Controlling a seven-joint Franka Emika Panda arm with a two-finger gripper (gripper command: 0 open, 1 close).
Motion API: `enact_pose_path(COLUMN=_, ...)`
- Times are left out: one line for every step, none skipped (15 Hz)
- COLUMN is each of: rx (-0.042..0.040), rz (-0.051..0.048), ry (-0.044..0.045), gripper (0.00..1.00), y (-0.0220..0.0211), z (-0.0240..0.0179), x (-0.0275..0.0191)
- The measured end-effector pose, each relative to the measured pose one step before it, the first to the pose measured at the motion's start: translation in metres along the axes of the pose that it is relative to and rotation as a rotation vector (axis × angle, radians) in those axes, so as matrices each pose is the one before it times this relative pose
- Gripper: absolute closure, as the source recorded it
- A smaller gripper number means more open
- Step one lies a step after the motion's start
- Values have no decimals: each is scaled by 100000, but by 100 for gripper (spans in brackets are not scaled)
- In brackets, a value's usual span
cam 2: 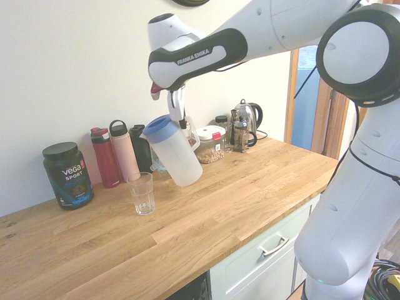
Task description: Pour me some water
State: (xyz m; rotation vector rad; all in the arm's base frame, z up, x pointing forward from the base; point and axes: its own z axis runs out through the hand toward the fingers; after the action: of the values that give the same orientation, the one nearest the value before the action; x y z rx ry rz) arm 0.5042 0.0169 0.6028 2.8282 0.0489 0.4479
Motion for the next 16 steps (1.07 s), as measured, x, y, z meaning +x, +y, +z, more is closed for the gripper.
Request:
enact_pose_path(rx=3371, rz=5691, ry=1587, gripper=100, y=1841, z=-242, x=-102)
enact_pose_path(rx=3240, rz=5563, ry=2, gripper=100, y=1308, z=29, x=-168)
enact_pose_path(rx=3044, rz=5497, ry=-900, gripper=100, y=858, z=298, x=-107)
enact_pose_path(rx=2839, rz=5423, ry=-1228, gripper=100, y=758, z=590, x=-162)
enact_pose_path(rx=2524, rz=5485, ry=-1647, gripper=100, y=906, z=860, x=-239)
enact_pose_path(rx=2305, rz=5386, ry=-782, gripper=100, y=1092, z=599, x=-119)
enact_pose_path(rx=2057, rz=4837, ry=518, gripper=100, y=1332, z=240, x=25)
enact_pose_path(rx=1784, rz=4352, ry=2097, gripper=100, y=1332, z=-84, x=-27)
enact_pose_path(rx=1940, rz=4335, ry=2637, gripper=100, y=1385, z=-27, x=-236)
enact_pose_path(rx=1714, rz=4305, ry=2906, gripper=100, y=1324, z=25, x=-424)
enact_pose_path(rx=1455, rz=4267, ry=2513, gripper=100, y=1255, z=221, x=-541)
enact_pose_path(rx=445, rz=3254, ry=1665, gripper=100, y=1282, z=430, x=-511)
enact_pose_path(rx=-375, rz=2076, ry=1237, gripper=100, y=1143, z=542, x=-415)
enact_pose_path(rx=-1085, rz=1201, ry=945, gripper=100, y=1035, z=678, x=-337)
enact_pose_path(rx=-1778, rz=342, ry=105, gripper=100, y=870, z=712, x=-334)
enact_pose_path(rx=-2422, rz=-1019, ry=231, gripper=100, y=588, z=565, x=-300)
